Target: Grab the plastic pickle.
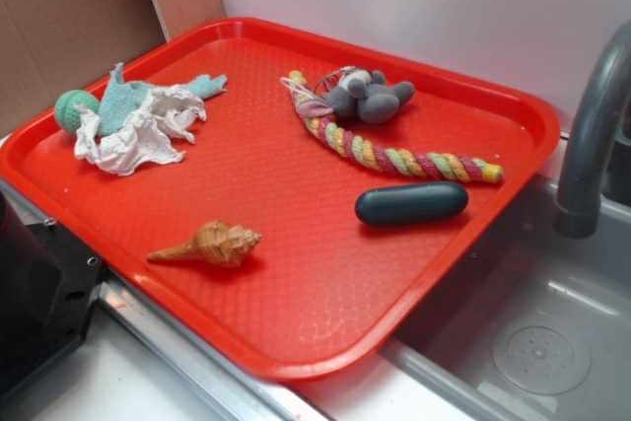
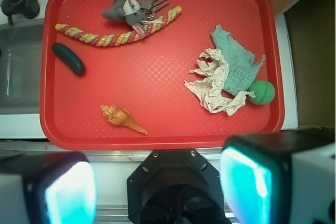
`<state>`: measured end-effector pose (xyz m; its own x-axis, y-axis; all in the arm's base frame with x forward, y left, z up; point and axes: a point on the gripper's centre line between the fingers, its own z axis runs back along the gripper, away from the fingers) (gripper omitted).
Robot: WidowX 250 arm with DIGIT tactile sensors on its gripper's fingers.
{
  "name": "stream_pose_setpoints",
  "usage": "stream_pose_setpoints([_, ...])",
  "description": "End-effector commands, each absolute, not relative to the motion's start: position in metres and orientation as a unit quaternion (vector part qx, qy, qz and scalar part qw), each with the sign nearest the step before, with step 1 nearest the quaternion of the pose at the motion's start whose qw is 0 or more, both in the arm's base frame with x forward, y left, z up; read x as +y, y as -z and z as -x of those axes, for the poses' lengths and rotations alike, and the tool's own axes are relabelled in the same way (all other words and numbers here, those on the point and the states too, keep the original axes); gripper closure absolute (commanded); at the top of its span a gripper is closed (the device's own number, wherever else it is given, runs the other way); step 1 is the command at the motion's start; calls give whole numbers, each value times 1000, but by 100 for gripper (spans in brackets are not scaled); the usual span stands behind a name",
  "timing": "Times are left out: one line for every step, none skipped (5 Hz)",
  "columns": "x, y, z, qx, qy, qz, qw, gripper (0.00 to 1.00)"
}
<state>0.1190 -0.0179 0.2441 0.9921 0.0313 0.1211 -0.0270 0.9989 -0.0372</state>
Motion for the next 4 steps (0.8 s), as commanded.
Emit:
stream_pose_setpoints([-18, -244, -119, -61, -15, 18, 998, 0])
stream_pose_setpoints([-46, -194, -156, -59, 108, 58, 991, 0])
stream_pose_setpoints([-87, -154, -167, -86, 214, 51, 972, 0])
stream_pose_setpoints([-114, -116, -176, -46, 259, 38, 964, 0])
